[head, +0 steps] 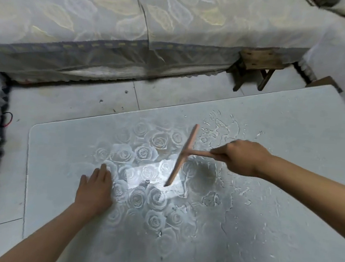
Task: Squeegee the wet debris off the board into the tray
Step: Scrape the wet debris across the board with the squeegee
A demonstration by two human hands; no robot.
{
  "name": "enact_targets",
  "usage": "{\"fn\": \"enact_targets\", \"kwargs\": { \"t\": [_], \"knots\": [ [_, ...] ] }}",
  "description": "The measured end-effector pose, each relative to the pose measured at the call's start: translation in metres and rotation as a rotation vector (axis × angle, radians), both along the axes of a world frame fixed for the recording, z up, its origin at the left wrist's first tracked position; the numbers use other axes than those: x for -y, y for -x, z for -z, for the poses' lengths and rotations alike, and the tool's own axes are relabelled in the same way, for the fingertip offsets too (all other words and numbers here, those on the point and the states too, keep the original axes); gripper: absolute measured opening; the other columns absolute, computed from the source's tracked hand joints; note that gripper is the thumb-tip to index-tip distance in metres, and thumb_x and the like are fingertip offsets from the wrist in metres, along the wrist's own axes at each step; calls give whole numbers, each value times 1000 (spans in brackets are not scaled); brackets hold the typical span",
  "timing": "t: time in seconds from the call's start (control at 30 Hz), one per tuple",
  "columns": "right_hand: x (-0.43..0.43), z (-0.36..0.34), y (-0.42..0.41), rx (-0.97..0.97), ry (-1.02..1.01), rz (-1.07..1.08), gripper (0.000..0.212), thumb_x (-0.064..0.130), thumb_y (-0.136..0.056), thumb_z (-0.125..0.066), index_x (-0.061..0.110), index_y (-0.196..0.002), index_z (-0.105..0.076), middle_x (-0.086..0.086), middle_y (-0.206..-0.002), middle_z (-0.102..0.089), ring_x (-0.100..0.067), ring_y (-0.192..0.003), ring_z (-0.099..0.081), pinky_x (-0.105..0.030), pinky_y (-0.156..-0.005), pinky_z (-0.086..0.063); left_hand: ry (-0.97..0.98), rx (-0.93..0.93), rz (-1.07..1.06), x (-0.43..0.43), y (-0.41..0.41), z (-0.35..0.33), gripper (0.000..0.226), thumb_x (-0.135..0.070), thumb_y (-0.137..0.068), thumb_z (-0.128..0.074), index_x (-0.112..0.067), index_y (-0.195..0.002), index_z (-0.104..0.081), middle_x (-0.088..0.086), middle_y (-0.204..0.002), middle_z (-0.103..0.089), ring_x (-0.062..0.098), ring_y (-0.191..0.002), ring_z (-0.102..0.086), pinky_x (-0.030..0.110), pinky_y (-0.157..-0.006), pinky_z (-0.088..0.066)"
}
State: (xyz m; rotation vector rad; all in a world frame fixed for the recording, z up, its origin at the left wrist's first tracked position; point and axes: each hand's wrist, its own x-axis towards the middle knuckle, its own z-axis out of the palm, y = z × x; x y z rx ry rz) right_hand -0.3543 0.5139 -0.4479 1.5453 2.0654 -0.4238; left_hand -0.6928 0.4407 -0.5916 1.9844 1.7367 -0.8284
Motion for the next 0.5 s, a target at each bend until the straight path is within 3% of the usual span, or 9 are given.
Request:
{"fn": "enact_targets", "kwargs": {
  "t": [0.1,0.2,0.33,0.4,0.5],
  "knots": [
    [12,-8,-18,12,-96,-42,31,40,-99,-38,41,-126,-52,-2,-109,-63,-27,-96,-62,-31,-65,-40,53,1,-46,-2,-6,-5,62,-33,-97,-32,-5,-149,-10,9,-159,5,22,-146,-8,47,-114,-21],
    [32,-13,3,-106,-92,-103,34,44,-97,-39,36,-130,-45,-4,-103,-56,-26,-81,-58,-29,-61,-38,64,53,-101,-4,-9,-11,59,-29,-96,-35,-6,-147,-15,7,-160,5,21,-145,-11,45,-113,-22],
    [58,-5,68,-288,-10,-238,42,26,-93,-48,32,-134,-40,-8,-102,-52,-26,-69,-47,-27,-52,-26,4,97,-204,7,-1,-18,51,-18,-92,-38,-11,-140,-25,6,-158,1,20,-143,-16,41,-113,-24],
    [68,5,106,-325,12,-305,46,18,-90,-51,28,-133,-41,-10,-101,-51,-26,-63,-42,-28,-47,-17,-3,107,-254,19,9,-22,45,-21,-92,-38,-14,-136,-29,7,-156,-5,21,-141,-20,40,-111,-26],
    [79,21,153,-307,45,-372,48,11,-87,-52,22,-133,-42,-11,-101,-48,-23,-56,-38,-28,-46,-15,-3,93,-239,35,31,-26,52,-28,-92,-42,-17,-140,-24,7,-156,-5,21,-141,-21,39,-111,-28]
  ]
}}
